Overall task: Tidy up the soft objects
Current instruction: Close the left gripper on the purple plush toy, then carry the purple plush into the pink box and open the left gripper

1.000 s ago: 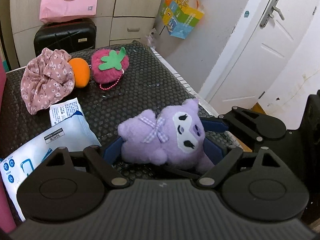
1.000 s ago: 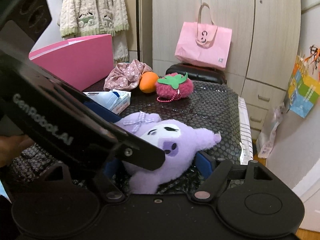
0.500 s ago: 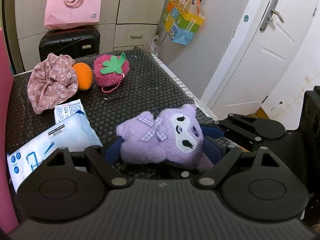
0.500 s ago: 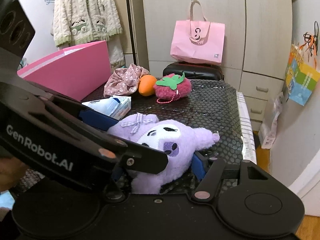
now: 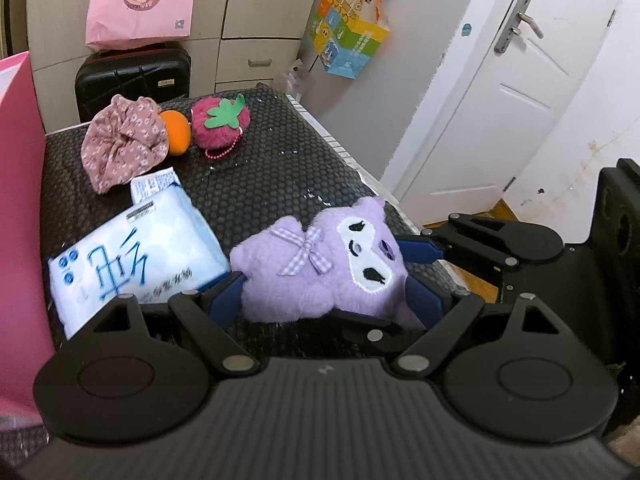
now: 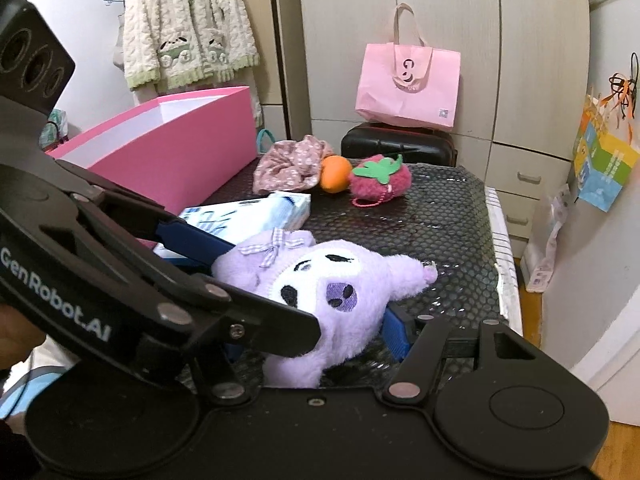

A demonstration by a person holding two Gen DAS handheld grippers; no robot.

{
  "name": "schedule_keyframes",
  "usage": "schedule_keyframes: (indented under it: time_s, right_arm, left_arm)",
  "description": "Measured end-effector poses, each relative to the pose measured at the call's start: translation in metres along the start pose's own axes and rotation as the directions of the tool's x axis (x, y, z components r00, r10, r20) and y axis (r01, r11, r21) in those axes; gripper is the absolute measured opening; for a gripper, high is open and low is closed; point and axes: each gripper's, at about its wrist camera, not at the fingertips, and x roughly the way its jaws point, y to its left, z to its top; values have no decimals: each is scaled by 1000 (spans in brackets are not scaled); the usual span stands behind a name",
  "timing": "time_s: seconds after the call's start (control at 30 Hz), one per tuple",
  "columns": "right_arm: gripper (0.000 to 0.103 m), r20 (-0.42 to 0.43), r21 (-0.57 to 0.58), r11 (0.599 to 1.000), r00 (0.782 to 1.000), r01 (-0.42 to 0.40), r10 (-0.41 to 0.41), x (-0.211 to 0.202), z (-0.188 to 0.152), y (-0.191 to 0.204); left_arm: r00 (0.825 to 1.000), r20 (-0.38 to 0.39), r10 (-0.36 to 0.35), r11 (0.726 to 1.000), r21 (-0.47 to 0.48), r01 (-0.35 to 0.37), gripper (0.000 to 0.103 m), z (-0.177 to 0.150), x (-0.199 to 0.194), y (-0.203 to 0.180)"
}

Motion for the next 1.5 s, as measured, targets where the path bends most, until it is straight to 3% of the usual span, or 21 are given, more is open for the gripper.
schedule_keyframes:
  time_s: [0.3, 0.47, 0.83, 1.1, 1.3, 1.5]
  right_arm:
    - [69, -34, -50, 998, 999, -27, 25, -23, -3, 37]
    - [69, -96, -69, 994, 992, -88, 81, -32, -3, 63]
    - [68, -143, -113, 966, 966, -233, 216, -39, 1, 137]
    - [68, -114, -165, 930, 943, -329, 314, -41, 31, 187]
    - [69, -36, -262, 909, 944, -324, 327, -42, 64, 215]
    - [68, 25, -315, 898, 943, -307, 331, -25, 101, 222]
  left_arm:
    - [999, -36, -30, 998, -52, 28, 86, -24, -40, 6]
    - [996, -70, -50, 992, -115, 41, 86, -44, -63, 18]
    - [996, -91, 25, 975, -218, -44, 86, -85, -135, 47]
    - [993, -11, 118, 959, -258, -117, 86, -93, -198, 68]
    - [980, 89, 179, 955, -256, -151, 86, -81, -230, 85]
    - [967, 158, 200, 953, -261, -155, 86, -54, -237, 111]
